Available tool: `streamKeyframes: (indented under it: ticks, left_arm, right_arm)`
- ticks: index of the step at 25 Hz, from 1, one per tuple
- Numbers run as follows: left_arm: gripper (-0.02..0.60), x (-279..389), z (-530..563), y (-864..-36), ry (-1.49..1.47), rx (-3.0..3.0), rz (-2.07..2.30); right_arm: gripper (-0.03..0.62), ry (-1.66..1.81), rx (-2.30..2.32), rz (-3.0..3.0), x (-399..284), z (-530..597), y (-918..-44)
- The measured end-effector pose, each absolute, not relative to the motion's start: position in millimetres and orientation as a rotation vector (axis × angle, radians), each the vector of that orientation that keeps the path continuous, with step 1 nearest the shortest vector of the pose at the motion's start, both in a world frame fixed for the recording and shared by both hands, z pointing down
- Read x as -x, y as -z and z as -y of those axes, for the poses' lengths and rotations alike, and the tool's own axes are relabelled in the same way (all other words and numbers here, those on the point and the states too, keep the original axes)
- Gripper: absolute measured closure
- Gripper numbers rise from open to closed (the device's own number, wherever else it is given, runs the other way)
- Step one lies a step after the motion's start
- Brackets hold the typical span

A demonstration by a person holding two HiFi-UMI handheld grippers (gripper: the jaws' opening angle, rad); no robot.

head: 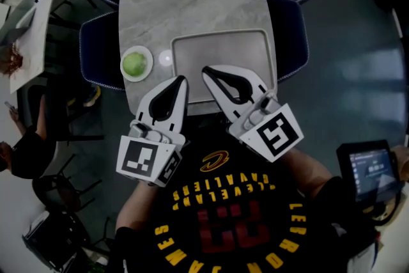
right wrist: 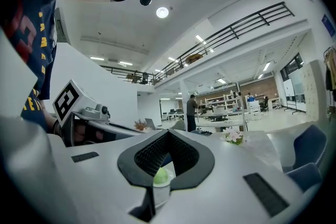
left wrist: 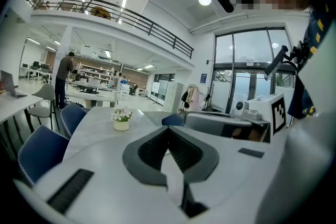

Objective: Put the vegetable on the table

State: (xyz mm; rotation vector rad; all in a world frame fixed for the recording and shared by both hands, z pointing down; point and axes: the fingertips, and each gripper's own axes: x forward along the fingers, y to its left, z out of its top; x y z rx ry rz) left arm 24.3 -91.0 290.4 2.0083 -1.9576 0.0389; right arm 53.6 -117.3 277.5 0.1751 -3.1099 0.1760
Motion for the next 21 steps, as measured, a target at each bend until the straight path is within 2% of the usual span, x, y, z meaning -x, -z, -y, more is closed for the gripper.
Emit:
streamKeyframes:
  ticks: [21]
  left_arm:
    - [0.581,-30.7,101.9,-289.3,-0.087,-2.051,1.902]
  right_arm:
    - [0.589,-0.128,-0.203,3.13,-52.9,125.3,-269.3]
